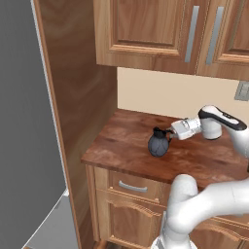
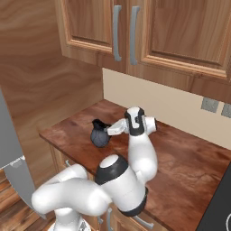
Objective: Move the apple and pickle from the top shelf to the second highest shelf to make space. Then, place the pitcher from the counter on the cleared top shelf.
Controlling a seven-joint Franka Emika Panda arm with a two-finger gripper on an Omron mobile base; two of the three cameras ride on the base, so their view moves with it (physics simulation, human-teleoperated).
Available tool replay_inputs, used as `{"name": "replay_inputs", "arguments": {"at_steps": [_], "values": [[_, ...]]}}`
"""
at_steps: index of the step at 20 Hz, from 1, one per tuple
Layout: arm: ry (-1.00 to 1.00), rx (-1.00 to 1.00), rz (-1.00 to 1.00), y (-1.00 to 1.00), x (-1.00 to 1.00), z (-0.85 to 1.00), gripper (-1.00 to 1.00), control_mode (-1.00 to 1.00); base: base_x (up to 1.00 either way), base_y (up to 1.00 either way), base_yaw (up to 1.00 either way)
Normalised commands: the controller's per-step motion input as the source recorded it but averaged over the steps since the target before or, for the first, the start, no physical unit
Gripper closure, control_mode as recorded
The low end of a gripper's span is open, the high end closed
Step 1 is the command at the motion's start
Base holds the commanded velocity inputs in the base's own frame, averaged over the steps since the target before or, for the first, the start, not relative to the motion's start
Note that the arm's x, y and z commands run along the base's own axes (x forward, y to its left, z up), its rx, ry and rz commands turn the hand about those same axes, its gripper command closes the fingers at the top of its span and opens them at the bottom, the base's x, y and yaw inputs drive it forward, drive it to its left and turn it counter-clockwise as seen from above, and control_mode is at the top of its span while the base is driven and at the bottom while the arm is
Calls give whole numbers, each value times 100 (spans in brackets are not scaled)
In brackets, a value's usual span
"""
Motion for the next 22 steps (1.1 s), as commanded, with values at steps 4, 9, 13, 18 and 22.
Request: {"name": "replay_inputs", "arguments": {"at_steps": [4,9,13,18,22], "values": [[0,0,6,0,0,-7,-100,-100,0,0,0],[0,0,9,0,0,-19,-100,-100,0,0,0],[0,0,9,0,0,-14,-100,-100,0,0,0],[0,0,7,0,0,-5,100,-100,0,0,0],[0,0,3,8,0,-4,100,-100,0,0,0]]}}
